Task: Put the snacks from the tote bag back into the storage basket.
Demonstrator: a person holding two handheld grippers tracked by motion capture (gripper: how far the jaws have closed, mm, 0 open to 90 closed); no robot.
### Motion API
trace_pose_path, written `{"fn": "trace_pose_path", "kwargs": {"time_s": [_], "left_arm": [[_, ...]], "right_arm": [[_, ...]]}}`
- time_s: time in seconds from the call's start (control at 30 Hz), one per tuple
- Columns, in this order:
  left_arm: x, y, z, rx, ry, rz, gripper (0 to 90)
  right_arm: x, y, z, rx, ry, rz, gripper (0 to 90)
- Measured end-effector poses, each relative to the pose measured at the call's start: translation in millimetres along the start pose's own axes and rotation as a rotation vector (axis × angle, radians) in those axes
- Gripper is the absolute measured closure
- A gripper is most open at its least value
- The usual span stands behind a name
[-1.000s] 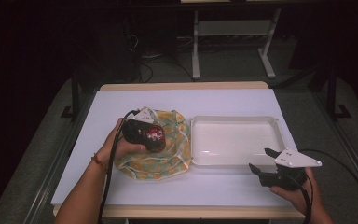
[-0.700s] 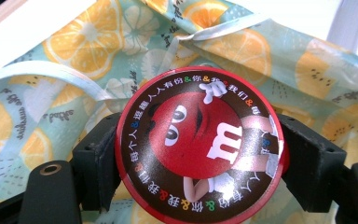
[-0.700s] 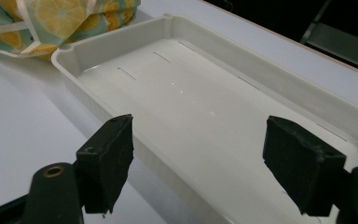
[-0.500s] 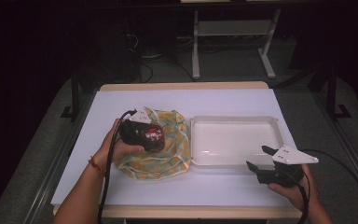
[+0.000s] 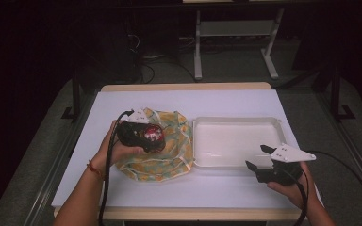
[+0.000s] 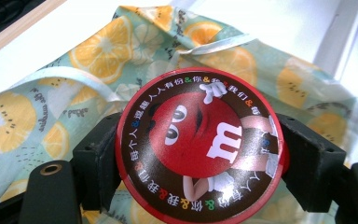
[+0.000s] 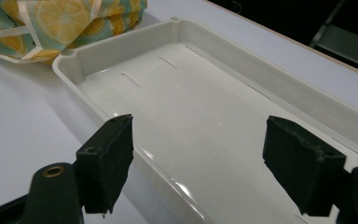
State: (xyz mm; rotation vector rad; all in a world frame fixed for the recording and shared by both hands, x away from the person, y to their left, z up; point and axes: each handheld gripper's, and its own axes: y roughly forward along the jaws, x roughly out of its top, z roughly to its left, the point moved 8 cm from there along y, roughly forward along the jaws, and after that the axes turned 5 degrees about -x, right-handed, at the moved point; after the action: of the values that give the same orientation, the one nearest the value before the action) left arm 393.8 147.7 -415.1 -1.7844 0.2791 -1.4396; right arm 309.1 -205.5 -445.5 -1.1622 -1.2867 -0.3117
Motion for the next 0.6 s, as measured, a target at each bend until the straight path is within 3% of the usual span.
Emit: {"fn": "trace_pose_path", "kwargs": {"time_s": [0.17, 0.37, 0.53, 0.6], "left_arm": [[6.0, -4.1, -0.9, 0.017, 0.007, -0.009, 23.5], [15.2, -7.1, -5.2, 0.005, 0.018, -0.016, 23.5], [28.6, -12.4, -4.2, 0.031, 0.031, -0.022, 23.5], [33.8, -14.4, -5.8, 0.022, 0.033, -0.029, 23.5]], "right_arm": [[-0.6, 1.1, -0.6, 0.005, 0.009, 0.002, 23.8], [-2.4, 1.1, 0.0, 0.004, 0.01, 0.009, 23.8], [-3.6, -0.9, -1.4, -0.003, 0.016, 0.011, 23.8], [-4.1, -1.8, -1.9, -0.004, 0.015, 0.009, 23.8]]}}
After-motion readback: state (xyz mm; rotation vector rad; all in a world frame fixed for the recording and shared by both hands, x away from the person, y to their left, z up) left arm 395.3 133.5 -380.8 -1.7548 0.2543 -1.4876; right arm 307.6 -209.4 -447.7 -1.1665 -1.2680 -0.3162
